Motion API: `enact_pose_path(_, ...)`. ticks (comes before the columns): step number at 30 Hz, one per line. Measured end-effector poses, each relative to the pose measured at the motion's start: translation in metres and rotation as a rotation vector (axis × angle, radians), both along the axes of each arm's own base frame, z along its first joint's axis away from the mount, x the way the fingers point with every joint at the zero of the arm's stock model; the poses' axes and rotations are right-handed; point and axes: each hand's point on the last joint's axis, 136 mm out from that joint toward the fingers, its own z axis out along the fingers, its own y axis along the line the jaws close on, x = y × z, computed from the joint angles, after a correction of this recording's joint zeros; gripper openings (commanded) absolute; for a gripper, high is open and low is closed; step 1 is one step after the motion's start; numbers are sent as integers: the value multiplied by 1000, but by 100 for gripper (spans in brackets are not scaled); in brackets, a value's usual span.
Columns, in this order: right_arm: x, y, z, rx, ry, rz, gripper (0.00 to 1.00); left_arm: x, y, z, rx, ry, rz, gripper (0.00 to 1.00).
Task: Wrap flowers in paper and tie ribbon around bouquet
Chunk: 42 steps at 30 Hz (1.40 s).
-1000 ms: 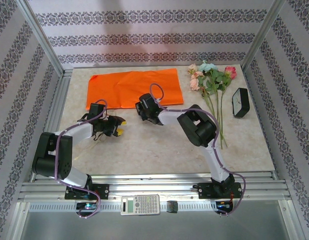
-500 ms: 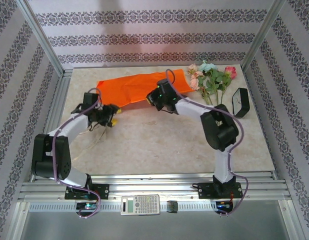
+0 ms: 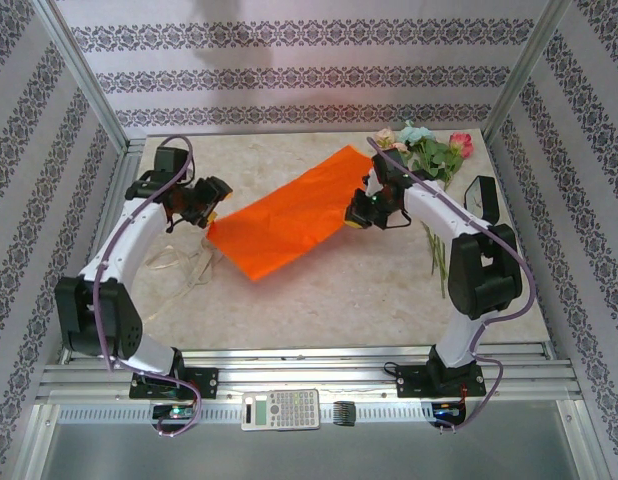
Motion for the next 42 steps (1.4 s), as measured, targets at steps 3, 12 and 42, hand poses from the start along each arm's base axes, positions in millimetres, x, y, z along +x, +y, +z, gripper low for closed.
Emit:
enact_pose_path(3, -18, -26, -16, -88, 53, 41, 0, -8, 2, -23, 28, 68, -25, 60)
enact_pose_path(12, -4, -89, -29, -367, 31, 21, 38, -48, -17, -70, 26, 202, -121, 43)
enact_pose_path(42, -124, 250, -76, -178, -100, 589, 33, -132, -7, -117, 52, 339, -113, 0)
